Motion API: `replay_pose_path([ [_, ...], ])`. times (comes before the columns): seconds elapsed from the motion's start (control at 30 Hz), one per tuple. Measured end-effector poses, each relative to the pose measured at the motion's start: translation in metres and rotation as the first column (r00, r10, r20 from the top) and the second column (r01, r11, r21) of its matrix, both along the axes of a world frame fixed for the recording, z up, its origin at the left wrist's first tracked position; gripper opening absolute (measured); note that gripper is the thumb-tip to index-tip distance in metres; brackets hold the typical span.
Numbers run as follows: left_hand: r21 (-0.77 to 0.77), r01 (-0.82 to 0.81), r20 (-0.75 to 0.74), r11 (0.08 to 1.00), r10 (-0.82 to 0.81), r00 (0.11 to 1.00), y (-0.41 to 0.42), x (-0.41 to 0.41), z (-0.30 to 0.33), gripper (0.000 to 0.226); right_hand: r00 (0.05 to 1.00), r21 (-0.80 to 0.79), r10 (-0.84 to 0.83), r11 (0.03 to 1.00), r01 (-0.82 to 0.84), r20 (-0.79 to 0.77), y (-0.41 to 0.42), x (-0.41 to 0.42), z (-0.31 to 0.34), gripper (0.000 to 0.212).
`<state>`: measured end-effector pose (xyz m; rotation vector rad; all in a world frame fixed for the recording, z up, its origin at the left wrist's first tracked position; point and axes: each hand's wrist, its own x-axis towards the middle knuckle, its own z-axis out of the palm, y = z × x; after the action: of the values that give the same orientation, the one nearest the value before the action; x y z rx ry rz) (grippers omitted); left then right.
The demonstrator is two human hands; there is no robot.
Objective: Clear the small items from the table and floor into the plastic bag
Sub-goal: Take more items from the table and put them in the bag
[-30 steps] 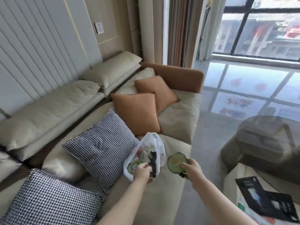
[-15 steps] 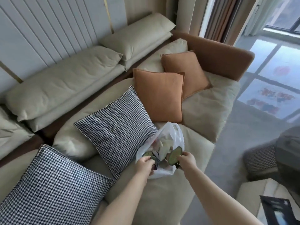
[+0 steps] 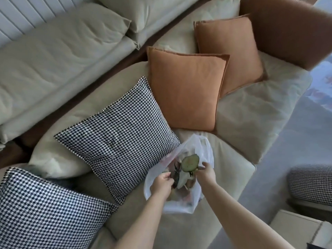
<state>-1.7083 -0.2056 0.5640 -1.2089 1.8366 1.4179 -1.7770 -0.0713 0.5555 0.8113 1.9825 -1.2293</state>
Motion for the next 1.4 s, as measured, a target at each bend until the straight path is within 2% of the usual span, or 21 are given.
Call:
replay_pose_path([
  [0.07,0.009,0.002,0.034,1.0,-0.003,0.999,-0.002,-0.004,-0.01,0.043,0.997,-0.01,0.064,0.998,-0.063,0.037,-0.002,-0.003,-0.005,0.053],
  [0.2,-0.016,0.013,0.098,1.0,-0.012,0.995,-0.006,-0.003,-0.008,0.044,0.984,0.03,0.154,0.987,-0.158,0.091,0.003,0.0,-0.004,0.045],
  [0.37,-0.019,0.084,0.082,0.996,-0.082,0.993,-0.008,0.005,0.012,0.045,0.966,0.053,0.241,0.968,-0.247,0.099,0.019,0.016,0.019,0.044],
  [0.47,-0.036,0.211,0.022,0.977,-0.21,0.977,-0.002,0.011,0.034,0.042,0.953,0.105,0.3,0.947,-0.302,0.04,0.03,0.032,0.036,0.021],
  [0.63,-0.078,0.442,-0.09,0.893,-0.448,0.889,0.02,0.036,0.08,0.035,0.946,0.209,0.322,0.929,-0.307,-0.041,0.051,0.078,0.068,0.03],
  [0.77,-0.155,0.617,-0.131,0.771,-0.635,0.761,0.038,0.064,0.104,0.03,0.927,0.316,0.373,0.886,-0.34,-0.049,0.075,0.123,0.086,0.02],
  [0.9,-0.27,0.766,-0.104,0.583,-0.809,0.579,0.063,0.089,0.124,0.03,0.91,0.484,0.412,0.808,-0.336,-0.055,0.107,0.178,0.112,0.025],
  [0.97,-0.32,0.829,-0.091,0.458,-0.886,0.454,0.086,0.103,0.134,0.035,0.92,0.529,0.388,0.793,-0.302,-0.057,0.131,0.212,0.122,0.021],
  [1.03,-0.356,0.868,-0.074,0.345,-0.937,0.342,0.111,0.117,0.139,0.038,0.945,0.527,0.318,0.818,-0.231,-0.079,0.154,0.241,0.126,0.017],
  [1.17,-0.402,0.905,-0.037,0.142,-0.99,0.139,0.17,0.149,0.147,0.038,0.982,0.524,0.14,0.85,-0.052,-0.129,0.204,0.297,0.128,0.022],
  [1.33,-0.394,0.918,-0.027,-0.041,-0.998,-0.057,0.254,0.192,0.144,0.037,0.987,0.502,-0.089,0.852,0.146,-0.136,0.27,0.37,0.128,0.032],
  [1.4,-0.377,0.922,-0.015,-0.09,-0.995,-0.103,0.287,0.21,0.138,0.034,0.976,0.485,-0.181,0.847,0.218,-0.123,0.296,0.402,0.122,0.03],
])
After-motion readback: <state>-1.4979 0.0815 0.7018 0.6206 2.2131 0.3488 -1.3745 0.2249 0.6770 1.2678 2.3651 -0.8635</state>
